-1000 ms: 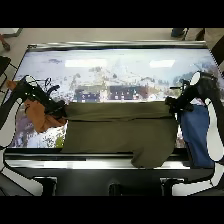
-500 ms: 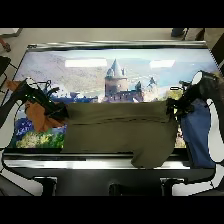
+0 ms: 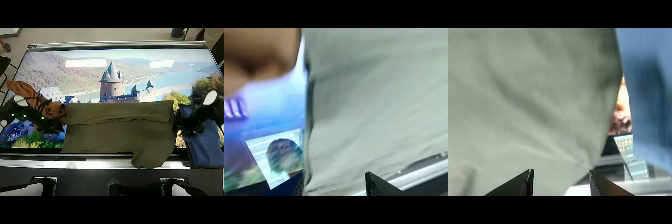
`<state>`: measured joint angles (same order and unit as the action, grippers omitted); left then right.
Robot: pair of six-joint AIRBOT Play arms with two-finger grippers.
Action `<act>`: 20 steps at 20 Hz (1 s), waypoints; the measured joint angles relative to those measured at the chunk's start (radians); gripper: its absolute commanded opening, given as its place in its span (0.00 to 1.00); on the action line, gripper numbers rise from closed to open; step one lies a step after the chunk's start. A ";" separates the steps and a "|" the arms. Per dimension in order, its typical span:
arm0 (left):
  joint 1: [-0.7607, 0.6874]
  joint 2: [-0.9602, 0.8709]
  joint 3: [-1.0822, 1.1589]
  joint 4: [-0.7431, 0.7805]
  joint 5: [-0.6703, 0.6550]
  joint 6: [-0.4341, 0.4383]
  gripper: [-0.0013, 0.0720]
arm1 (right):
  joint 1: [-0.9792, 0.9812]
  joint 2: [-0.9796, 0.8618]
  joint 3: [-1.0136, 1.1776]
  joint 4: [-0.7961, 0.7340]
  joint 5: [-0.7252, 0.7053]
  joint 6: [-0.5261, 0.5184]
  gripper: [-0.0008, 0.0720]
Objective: Fold the shirts.
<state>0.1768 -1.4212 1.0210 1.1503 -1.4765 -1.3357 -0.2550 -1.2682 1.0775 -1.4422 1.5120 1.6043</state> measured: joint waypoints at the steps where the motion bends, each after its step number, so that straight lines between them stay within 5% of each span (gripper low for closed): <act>1: 0.009 0.028 -0.063 0.002 0.034 0.010 0.63 | -0.001 0.039 -0.047 -0.003 -0.008 0.000 0.61; 5: 0.027 0.084 -0.235 0.003 0.108 0.046 0.62 | -0.003 0.143 -0.149 -0.008 -0.018 -0.005 0.61; 8: 0.031 0.098 -0.316 -0.005 0.114 0.061 0.50 | -0.004 0.176 -0.172 -0.022 -0.008 -0.011 0.61; 12: 0.034 0.105 -0.368 -0.012 0.136 0.074 0.09 | -0.004 0.190 -0.190 -0.030 0.006 -0.011 0.61; 13: 0.034 0.103 -0.373 -0.018 0.140 0.076 0.06 | -0.004 0.192 -0.201 -0.031 0.007 -0.012 0.61; 20: 0.034 0.105 -0.388 -0.080 0.175 0.080 0.06 | -0.004 0.195 -0.404 -0.026 -0.037 -0.014 0.63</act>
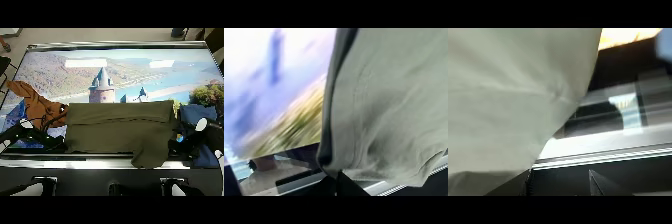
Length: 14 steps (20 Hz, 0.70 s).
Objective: Fold the shirts.
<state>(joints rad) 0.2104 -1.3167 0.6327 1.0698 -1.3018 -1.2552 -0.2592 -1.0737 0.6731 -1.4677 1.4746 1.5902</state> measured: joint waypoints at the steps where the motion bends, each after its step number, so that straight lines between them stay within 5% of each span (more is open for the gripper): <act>1: 0.000 0.000 0.000 -0.004 0.004 0.002 0.06 | 0.000 0.000 -0.026 0.002 -0.016 -0.001 0.63; 6: 0.000 0.001 0.000 -0.011 0.010 0.014 0.06 | 0.000 0.000 -0.114 0.095 -0.151 -0.001 0.60; 8: 0.000 0.001 0.000 -0.012 0.010 0.016 0.06 | 0.001 0.000 -0.143 0.149 -0.188 -0.001 0.36; 9: 0.000 0.001 0.000 -0.012 0.010 0.017 0.06 | 0.000 0.000 -0.155 0.167 -0.195 0.001 0.12; 14: -0.001 0.006 0.023 -0.006 0.023 0.026 0.05 | 0.002 -0.003 -0.146 0.209 -0.262 -0.004 0.07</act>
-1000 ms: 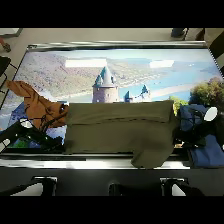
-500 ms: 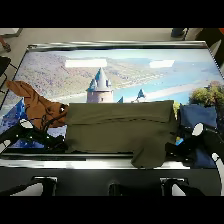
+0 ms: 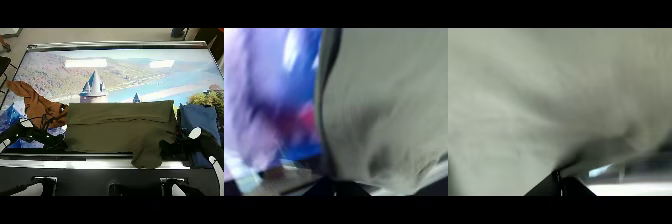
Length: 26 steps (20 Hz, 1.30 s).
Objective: Fold the shirts.
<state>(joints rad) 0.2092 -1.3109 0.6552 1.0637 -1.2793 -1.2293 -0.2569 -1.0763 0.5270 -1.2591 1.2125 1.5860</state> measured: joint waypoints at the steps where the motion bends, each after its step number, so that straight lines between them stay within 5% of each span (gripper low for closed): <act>1: 0.001 0.007 0.018 0.013 -0.003 0.005 0.05 | -0.001 -0.001 0.026 -0.017 -0.022 -0.004 0.06; 9: -0.019 0.005 0.323 -0.010 -0.084 -0.050 0.05 | -0.001 -0.062 0.397 0.007 -0.027 -0.011 0.06; 21: -0.074 -0.451 0.852 -0.024 -0.062 -0.219 0.06 | 0.063 -0.489 0.779 0.068 -0.245 0.046 0.07; 22: -0.079 -0.477 0.862 -0.029 -0.064 -0.219 0.11 | 0.063 -0.505 0.785 0.067 -0.251 0.051 0.07; 23: -0.082 -0.497 0.868 -0.037 -0.065 -0.219 0.39 | 0.063 -0.517 0.789 0.066 -0.258 0.053 0.07; 24: -0.086 -0.513 0.874 -0.050 -0.066 -0.217 0.75 | 0.065 -0.526 0.792 0.066 -0.263 0.057 0.18; 26: -0.090 -0.529 0.887 -0.076 -0.069 -0.212 0.83 | 0.066 -0.531 0.797 0.057 -0.267 0.056 0.69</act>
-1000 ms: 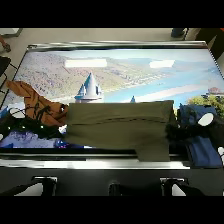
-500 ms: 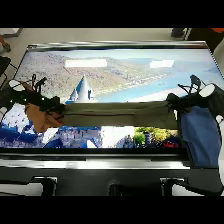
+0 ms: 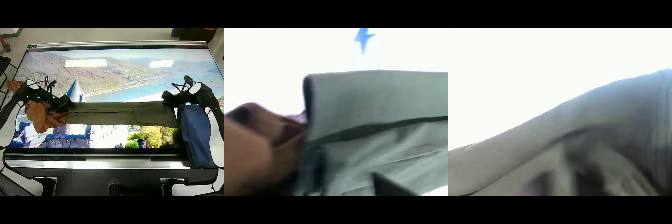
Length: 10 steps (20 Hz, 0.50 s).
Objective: Fold the shirts.
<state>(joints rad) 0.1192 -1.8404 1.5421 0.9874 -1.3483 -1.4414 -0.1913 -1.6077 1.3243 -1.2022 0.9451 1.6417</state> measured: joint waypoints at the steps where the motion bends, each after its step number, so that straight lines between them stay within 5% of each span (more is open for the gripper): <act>1: 0.002 -0.002 0.010 -0.011 -0.008 0.002 0.83 | 0.000 0.002 0.005 -0.018 0.010 -0.011 0.84; 2: 0.008 0.002 0.023 -0.014 -0.015 0.002 0.83 | 0.000 0.008 0.013 -0.053 0.029 -0.021 0.99; 10: 0.036 0.124 0.090 -0.035 -0.040 0.014 0.83 | 0.002 0.002 0.051 -0.277 0.211 -0.046 1.00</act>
<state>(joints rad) 0.1555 -1.7168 1.6325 0.9524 -1.3880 -1.4269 -0.1898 -1.6054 1.3754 -1.4796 1.1561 1.5959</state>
